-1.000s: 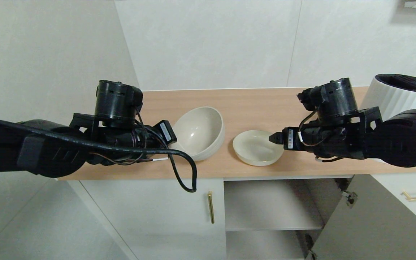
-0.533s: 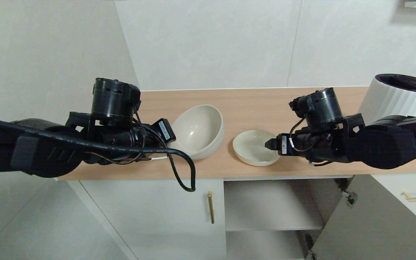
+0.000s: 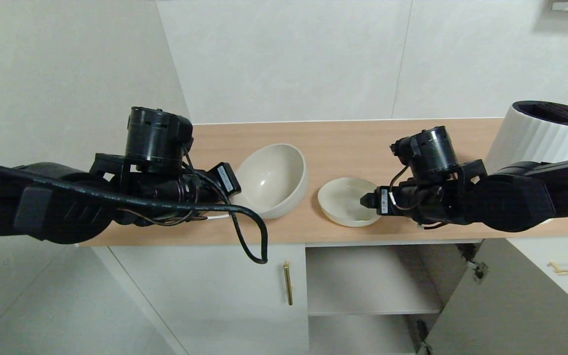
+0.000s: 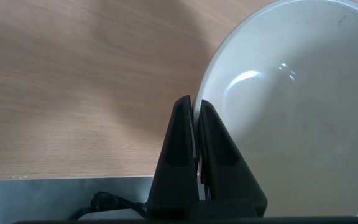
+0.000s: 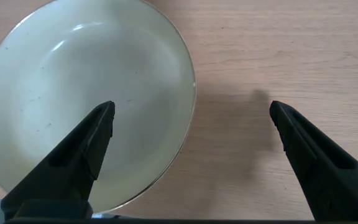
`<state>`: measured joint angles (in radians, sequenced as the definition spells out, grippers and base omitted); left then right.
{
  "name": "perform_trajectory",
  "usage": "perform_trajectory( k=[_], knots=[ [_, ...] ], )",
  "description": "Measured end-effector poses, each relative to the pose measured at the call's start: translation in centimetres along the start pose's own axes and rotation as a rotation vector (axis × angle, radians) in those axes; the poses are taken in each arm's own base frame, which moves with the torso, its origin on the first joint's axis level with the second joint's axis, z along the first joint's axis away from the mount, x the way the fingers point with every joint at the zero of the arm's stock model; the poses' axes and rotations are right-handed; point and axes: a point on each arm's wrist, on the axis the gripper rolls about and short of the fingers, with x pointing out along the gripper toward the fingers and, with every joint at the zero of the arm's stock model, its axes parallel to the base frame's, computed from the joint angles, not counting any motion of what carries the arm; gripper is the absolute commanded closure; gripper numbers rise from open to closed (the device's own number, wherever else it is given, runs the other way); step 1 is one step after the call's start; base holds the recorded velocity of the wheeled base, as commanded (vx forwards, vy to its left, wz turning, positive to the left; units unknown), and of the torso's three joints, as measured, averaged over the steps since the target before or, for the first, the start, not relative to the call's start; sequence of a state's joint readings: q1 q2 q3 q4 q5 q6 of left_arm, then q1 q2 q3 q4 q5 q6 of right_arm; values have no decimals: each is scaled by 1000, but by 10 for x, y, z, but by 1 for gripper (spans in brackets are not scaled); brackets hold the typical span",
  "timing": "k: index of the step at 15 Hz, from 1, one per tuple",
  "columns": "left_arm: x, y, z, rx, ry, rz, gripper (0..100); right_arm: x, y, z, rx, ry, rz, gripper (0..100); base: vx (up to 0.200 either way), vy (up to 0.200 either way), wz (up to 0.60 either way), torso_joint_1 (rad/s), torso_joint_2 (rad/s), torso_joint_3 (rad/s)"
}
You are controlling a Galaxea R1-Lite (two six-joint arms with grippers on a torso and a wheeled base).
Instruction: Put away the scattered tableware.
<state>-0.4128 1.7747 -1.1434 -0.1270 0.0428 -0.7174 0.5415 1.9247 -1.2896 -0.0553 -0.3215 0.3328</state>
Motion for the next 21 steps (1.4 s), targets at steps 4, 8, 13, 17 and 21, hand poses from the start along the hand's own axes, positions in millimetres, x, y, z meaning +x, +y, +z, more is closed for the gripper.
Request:
perform_trajectory(
  k=[4,8,13,17,21],
  knots=[
    [0,0,-1,1,4,0,100,1,0,-1,7,2,2,100,0,0,0,0,0,0],
    [0,0,-1,1,3,-1,100,-1,1,0,6,2,5,100,0,0,0,0,0,0],
    [-14,3,-3,8,2,-2,100,-17,-4,2,20,13,4,100,0,0,0,0,0,0],
    [-57,12,-11,94,-16,-23,100,-58,-20,-5,20,80,51,100,0,0,0,0,0,0],
    [-94,23,-22,200,-20,-44,100,-94,-34,-11,20,116,126,100,0,0,0,0,0,0]
  ],
)
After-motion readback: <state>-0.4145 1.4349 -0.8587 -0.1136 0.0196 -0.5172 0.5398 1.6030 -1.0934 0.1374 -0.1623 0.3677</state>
